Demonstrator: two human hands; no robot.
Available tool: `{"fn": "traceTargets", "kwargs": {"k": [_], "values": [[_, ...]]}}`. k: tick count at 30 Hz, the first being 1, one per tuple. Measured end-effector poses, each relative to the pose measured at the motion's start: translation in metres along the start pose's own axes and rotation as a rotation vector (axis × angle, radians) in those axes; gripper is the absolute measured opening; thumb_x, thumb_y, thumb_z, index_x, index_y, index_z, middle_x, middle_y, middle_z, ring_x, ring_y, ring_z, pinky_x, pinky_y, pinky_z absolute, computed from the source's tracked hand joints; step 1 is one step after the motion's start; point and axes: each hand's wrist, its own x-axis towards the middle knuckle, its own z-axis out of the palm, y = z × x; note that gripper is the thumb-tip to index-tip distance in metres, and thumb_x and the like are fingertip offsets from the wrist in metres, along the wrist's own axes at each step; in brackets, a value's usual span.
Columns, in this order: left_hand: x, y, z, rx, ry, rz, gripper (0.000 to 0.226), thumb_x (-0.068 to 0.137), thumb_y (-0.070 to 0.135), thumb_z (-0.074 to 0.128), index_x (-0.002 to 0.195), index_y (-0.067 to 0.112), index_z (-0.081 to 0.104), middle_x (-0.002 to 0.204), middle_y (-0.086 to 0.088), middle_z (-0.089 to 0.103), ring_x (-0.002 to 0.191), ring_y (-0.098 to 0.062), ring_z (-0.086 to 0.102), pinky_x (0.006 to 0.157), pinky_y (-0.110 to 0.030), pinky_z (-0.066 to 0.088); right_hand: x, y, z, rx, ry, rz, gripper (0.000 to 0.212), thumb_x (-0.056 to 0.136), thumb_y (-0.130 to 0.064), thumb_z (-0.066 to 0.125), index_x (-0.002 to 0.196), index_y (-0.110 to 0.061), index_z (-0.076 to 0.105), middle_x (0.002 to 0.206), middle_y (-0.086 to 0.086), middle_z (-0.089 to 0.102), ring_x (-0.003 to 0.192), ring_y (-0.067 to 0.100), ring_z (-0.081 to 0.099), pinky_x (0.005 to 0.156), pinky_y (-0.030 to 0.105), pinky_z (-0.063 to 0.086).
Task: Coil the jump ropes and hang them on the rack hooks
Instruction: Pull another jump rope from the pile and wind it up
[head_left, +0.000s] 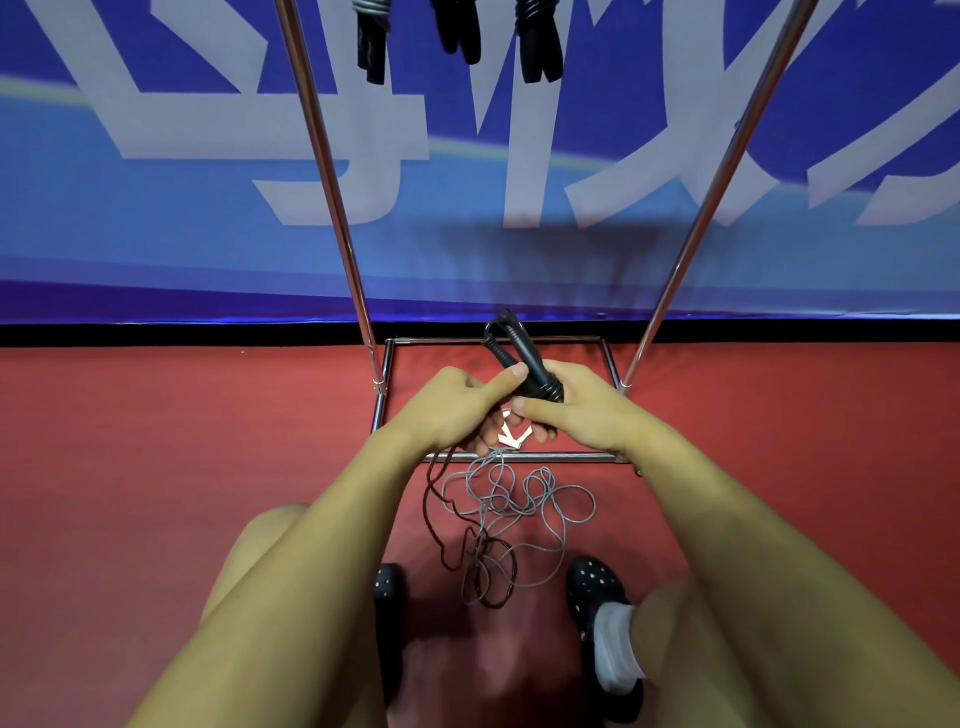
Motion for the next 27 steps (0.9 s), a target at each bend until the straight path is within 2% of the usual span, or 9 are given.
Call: {"fn": "traceTargets", "kwargs": {"k": [3, 6, 10, 12, 14, 17, 20, 23, 27], "values": [[0.000, 0.002, -0.001, 0.059, 0.022, 0.006, 0.068, 0.100, 0.065, 0.042, 0.084, 0.003, 0.064, 0.053, -0.008, 0.058, 0.050, -0.020, 0.062, 0.056, -0.022, 0.049, 0.002, 0.003, 0.000, 0.044, 0.032, -0.001, 0.014, 0.097, -0.012, 0.070, 0.106, -0.007, 0.061, 0.085, 0.018, 0.063, 0.063, 0.017, 0.052, 0.061, 0.031, 0.045], [0.000, 0.001, -0.001, 0.020, -0.004, 0.011, 0.069, 0.099, 0.069, 0.037, 0.082, 0.006, 0.058, 0.049, -0.004, 0.045, 0.060, -0.026, 0.070, 0.069, -0.032, 0.050, 0.001, 0.001, 0.000, 0.134, 0.056, -0.014, 0.010, 0.095, -0.012, 0.072, 0.098, -0.019, 0.065, 0.081, 0.016, 0.056, 0.067, 0.019, 0.046, 0.060, 0.028, 0.042], [0.001, -0.002, -0.003, 0.011, -0.035, 0.010, 0.072, 0.098, 0.072, 0.034, 0.071, 0.011, 0.059, 0.057, -0.011, 0.059, 0.054, -0.024, 0.059, 0.067, -0.034, 0.049, 0.001, 0.000, -0.002, 0.296, 0.052, 0.038, 0.018, 0.094, -0.023, 0.073, 0.106, -0.010, 0.069, 0.076, 0.004, 0.052, 0.064, 0.014, 0.043, 0.060, 0.027, 0.036], [0.002, -0.003, -0.006, 0.053, -0.011, 0.006, 0.076, 0.100, 0.071, 0.032, 0.077, 0.008, 0.067, 0.057, -0.010, 0.059, 0.051, -0.021, 0.054, 0.063, -0.031, 0.045, 0.003, 0.001, -0.003, 0.513, 0.002, 0.139, 0.044, 0.100, -0.035, 0.058, 0.124, 0.001, 0.060, 0.082, 0.008, 0.059, 0.061, 0.013, 0.045, 0.060, 0.027, 0.033], [0.004, -0.006, -0.007, 0.090, 0.011, -0.005, 0.075, 0.104, 0.063, 0.033, 0.079, 0.002, 0.071, 0.054, -0.008, 0.054, 0.053, -0.021, 0.056, 0.063, -0.029, 0.046, 0.003, 0.002, -0.004, 0.628, 0.010, 0.199, 0.044, 0.107, -0.029, 0.038, 0.131, 0.004, 0.054, 0.088, 0.014, 0.062, 0.064, 0.014, 0.052, 0.060, 0.025, 0.038], [0.007, -0.009, -0.008, 0.046, 0.025, -0.011, 0.053, 0.107, 0.031, 0.039, 0.075, 0.002, 0.069, 0.052, -0.006, 0.057, 0.060, -0.027, 0.063, 0.062, -0.028, 0.047, 0.004, 0.005, -0.005, 0.603, 0.070, 0.192, 0.033, 0.107, -0.010, 0.037, 0.127, 0.005, 0.057, 0.091, 0.014, 0.065, 0.074, 0.016, 0.056, 0.061, 0.023, 0.043], [0.008, -0.010, -0.008, 0.025, 0.023, -0.018, 0.036, 0.101, 0.009, 0.041, 0.081, -0.001, 0.069, 0.060, -0.010, 0.066, 0.056, -0.025, 0.059, 0.057, -0.028, 0.046, 0.004, 0.009, -0.006, 0.551, 0.086, 0.160, 0.024, 0.107, -0.008, 0.042, 0.115, -0.005, 0.065, 0.096, 0.010, 0.066, 0.079, 0.012, 0.059, 0.071, 0.025, 0.046], [0.007, -0.009, -0.006, 0.076, 0.090, 0.015, 0.026, 0.100, 0.006, 0.046, 0.091, 0.003, 0.070, 0.066, -0.005, 0.074, 0.051, -0.014, 0.056, 0.058, -0.027, 0.045, 0.005, 0.011, -0.005, 0.474, 0.079, 0.133, 0.022, 0.108, -0.010, 0.044, 0.113, -0.010, 0.065, 0.100, 0.007, 0.066, 0.084, 0.015, 0.058, 0.085, 0.033, 0.047], [0.007, -0.007, -0.002, 0.089, 0.181, 0.060, 0.018, 0.102, 0.009, 0.052, 0.095, 0.008, 0.068, 0.079, -0.003, 0.079, 0.053, -0.009, 0.053, 0.055, -0.020, 0.045, 0.010, 0.013, -0.004, 0.358, 0.145, 0.098, 0.019, 0.108, -0.012, 0.047, 0.113, -0.011, 0.065, 0.098, 0.007, 0.068, 0.087, 0.013, 0.067, 0.088, 0.031, 0.052]]}}
